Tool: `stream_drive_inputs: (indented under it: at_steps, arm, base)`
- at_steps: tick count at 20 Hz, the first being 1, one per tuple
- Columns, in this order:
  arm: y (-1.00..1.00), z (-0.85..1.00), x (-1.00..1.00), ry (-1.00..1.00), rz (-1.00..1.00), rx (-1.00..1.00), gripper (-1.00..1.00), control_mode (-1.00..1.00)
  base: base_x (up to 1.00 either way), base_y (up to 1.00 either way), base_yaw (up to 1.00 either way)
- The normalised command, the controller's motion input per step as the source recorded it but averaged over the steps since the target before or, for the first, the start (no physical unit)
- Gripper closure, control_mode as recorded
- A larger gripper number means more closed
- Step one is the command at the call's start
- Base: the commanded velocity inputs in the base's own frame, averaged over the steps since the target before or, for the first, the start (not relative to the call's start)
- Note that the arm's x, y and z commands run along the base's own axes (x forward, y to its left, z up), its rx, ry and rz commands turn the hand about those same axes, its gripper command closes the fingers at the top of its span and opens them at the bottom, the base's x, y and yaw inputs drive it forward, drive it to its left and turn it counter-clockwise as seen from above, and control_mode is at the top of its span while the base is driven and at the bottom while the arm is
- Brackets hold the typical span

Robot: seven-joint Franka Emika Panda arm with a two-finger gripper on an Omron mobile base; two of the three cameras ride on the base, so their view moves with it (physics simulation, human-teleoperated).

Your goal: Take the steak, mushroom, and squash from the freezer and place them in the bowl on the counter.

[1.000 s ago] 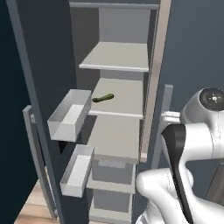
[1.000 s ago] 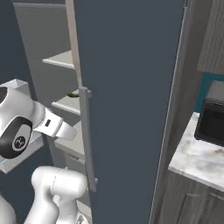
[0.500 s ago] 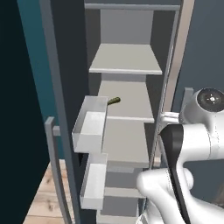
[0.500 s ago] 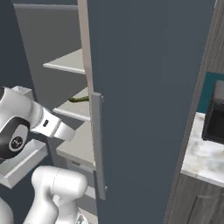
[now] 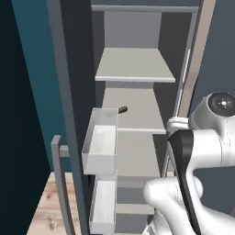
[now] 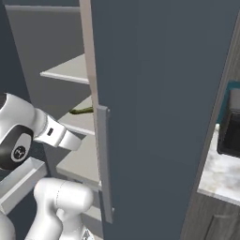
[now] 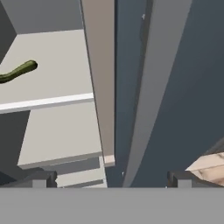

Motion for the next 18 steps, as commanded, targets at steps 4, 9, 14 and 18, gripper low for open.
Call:
stream_drive_inputs:
  at_steps: [4,9,14,18]
  arm:
    - [0.00,0.00,0.00,0.00,0.00,0.00,-1.00,1.00]
    - [0.00,0.00,0.00,0.00,0.00,0.00,-1.00,1.00]
    - [0.00,0.00,0.00,0.00,0.00,0.00,-1.00,1.00]
    - [0.00,0.00,0.00,0.00,0.00,0.00,-1.00,1.00]
  base:
    - [0.57,0.52,0.01]
    - [0.12,0.68,0.25]
    - [0.33,0.45,0.27]
    - [0.67,-0.06,0.27]
